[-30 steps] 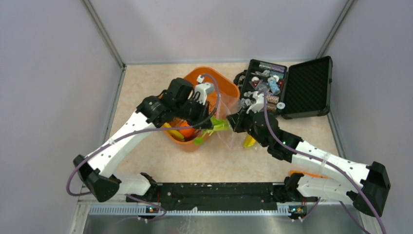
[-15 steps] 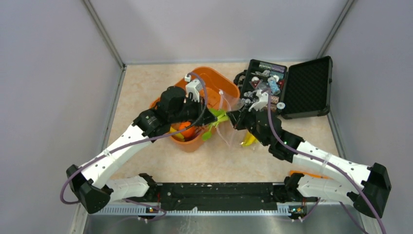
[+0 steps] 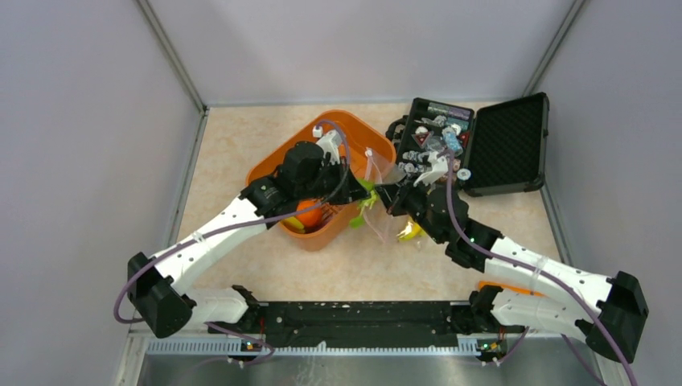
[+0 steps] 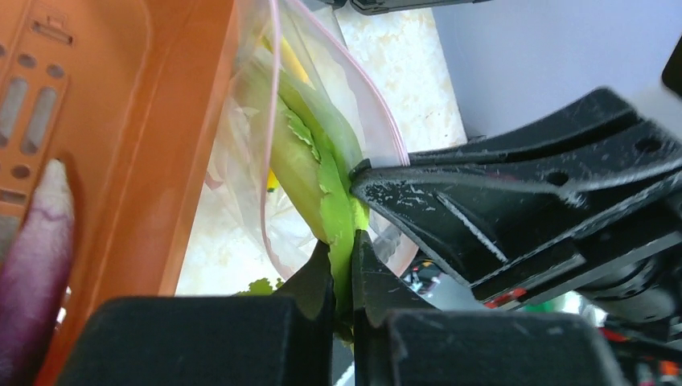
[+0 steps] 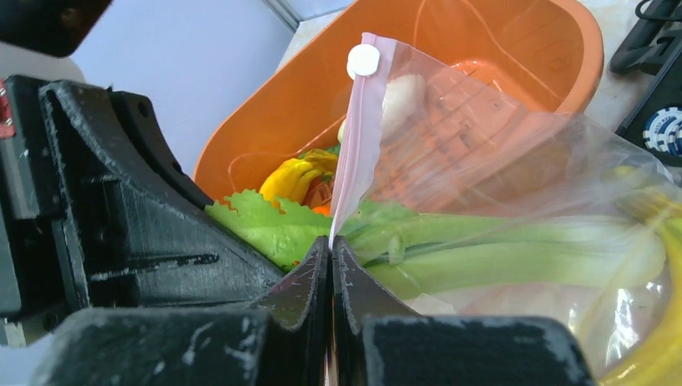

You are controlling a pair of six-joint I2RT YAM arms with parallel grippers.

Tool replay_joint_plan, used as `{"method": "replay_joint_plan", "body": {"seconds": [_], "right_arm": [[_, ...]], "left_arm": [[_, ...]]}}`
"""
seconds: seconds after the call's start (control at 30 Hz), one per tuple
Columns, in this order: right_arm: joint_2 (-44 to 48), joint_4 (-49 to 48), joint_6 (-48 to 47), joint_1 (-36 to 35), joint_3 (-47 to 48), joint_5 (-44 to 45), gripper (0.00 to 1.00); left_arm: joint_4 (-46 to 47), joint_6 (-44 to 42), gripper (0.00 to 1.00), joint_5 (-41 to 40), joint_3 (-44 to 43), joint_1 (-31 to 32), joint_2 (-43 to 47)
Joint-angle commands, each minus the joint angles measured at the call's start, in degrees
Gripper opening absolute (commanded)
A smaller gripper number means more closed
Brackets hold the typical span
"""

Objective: Place the food in the zip-top bag and seal the zipper
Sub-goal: Place the fake vegetable in the zipper food storage bag.

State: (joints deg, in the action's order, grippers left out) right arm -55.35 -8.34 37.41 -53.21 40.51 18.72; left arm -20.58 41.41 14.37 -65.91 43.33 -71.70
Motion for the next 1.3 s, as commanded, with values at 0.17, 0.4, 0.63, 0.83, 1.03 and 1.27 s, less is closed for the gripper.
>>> {"method": "replay_joint_plan", "body": {"seconds": [0.17,0.4,0.63,0.83,1.03,1.27], "right_arm": [[1.3,-5.3,2.2,-2.1,-3.5,-3.8,0.0],[1.7,-7.1,2.9,-2.6,-5.0,-5.0,0.0],[1.6,-7.7,3.2,-3.0,-5.3,-5.7,0.0],[2.2,-9.3,4.2,-3.0,-4.2,-7.2,0.0],[2.4,-5.4,2.6,-2.5,0.5,-6.5,0.0],[2.5,-6.7,2.9,-1.5,2.8,-8.3,0.0]], "left_arm": [[23.2,23.1,0.0,8.0,3.2,-4.0,-3.3],[24.3,27.8,0.0,4.0,2.9,-5.1,-2.4],[31.1,33.4,0.0,5.0,5.9,-5.0,-3.6],[30.5,28.7,0.0,8.5,4.5,-2.9,-8.0],[15.3,17.2,0.0,-1.3,1.2,0.8,-7.3],[11.1,12.0,0.0,-9.4,1.0,3.1,-8.0]]}}
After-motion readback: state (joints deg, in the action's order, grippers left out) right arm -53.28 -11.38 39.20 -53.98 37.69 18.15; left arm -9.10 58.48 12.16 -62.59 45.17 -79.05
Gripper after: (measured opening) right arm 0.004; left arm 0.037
